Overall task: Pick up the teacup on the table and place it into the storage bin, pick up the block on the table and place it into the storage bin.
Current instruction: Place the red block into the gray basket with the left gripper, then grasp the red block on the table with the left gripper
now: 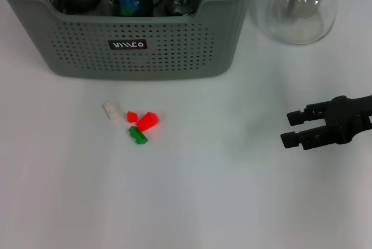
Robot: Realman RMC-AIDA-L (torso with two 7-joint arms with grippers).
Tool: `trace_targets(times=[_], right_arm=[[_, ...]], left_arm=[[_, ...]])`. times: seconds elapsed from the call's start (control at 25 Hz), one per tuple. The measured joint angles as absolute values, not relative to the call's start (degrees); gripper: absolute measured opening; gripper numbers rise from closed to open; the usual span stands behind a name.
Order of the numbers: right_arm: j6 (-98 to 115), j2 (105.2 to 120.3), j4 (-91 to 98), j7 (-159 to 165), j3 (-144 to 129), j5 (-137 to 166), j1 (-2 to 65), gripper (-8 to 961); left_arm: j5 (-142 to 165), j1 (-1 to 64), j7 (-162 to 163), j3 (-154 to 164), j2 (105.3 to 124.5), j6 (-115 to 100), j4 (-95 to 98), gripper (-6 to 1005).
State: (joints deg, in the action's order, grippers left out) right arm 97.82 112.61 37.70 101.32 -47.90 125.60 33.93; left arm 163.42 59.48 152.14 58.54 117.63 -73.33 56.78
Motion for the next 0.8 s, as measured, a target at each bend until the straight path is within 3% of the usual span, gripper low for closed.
trace_targets(times=[0.08, 0.28, 0.4, 0.56, 0.8], right_arm=[[97.82, 112.60, 37.70, 101.27, -47.90, 125.63, 33.93, 825], [97.83, 112.58, 37.71, 101.05, -47.90, 125.69, 33.87, 825], [97.84, 112.56, 37.71, 100.90, -47.90, 125.70, 33.72, 824], [97.83, 112.38, 37.71, 100.78, -47.90, 125.69, 33.51, 824], [97.82, 112.22, 37.71, 100.76, -47.90, 125.68, 33.39, 824]], left_arm=[[163.47, 59.42, 152.13, 58.53, 117.72, -72.97, 56.84, 199], [163.22, 57.57, 151.61, 58.06, 117.89, -72.45, 61.34, 413], [159.30, 53.08, 151.01, 57.26, 118.58, -73.42, 71.61, 649], [142.16, 44.04, 147.08, 53.24, 119.49, -76.32, 88.65, 701], [108.64, 31.84, 133.54, 48.00, 119.07, -92.14, 100.56, 780]])
